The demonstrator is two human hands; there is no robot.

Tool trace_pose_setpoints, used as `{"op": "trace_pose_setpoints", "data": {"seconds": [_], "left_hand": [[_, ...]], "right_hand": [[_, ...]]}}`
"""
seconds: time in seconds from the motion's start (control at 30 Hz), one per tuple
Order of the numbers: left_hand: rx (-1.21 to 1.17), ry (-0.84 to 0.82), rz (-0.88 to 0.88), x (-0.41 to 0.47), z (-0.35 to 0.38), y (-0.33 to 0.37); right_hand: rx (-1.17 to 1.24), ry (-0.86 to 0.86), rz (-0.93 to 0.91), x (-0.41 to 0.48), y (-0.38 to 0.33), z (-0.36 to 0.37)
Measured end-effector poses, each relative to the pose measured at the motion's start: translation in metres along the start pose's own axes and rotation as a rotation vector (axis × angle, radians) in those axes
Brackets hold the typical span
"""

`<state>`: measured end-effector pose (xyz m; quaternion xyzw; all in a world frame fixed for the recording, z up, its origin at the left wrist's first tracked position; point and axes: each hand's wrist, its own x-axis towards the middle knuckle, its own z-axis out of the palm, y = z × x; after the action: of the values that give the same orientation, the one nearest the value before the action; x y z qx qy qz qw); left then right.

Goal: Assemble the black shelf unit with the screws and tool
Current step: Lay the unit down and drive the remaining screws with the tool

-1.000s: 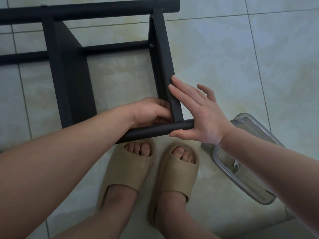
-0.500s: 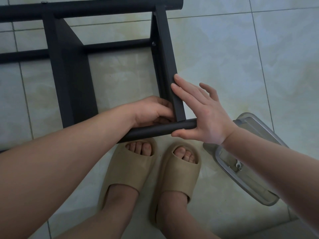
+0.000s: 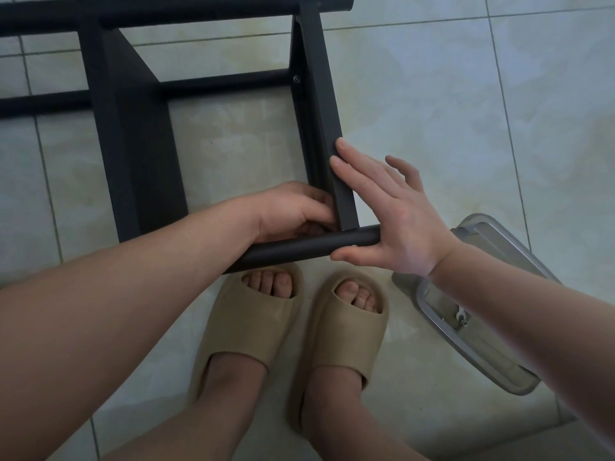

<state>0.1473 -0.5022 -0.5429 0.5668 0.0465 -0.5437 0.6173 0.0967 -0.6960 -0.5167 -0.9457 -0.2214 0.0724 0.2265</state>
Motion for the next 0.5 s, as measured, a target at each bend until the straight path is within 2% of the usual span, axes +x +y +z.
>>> {"op": "trace_pose_setpoints", "data": {"seconds": [0.23,0.37,0.5], "left_hand": [[-0.089,-0.054,-0.005,0.0010,-0.0018,0.0002],[0.054,-0.007,-0.008,0.0010,-0.0009,-0.0020],[0.028,0.005,-0.007,0.0009,-0.0010,-0.0007]], "right_hand": [[-0.009,0.002,-0.003,-0.0003,0.0015,0.0014],[-0.006,0.011,-0.006,-0.0003,0.0017,0.0019],[-0.002,0.009,-0.009,-0.0009,0.0018,0.0021]]}}
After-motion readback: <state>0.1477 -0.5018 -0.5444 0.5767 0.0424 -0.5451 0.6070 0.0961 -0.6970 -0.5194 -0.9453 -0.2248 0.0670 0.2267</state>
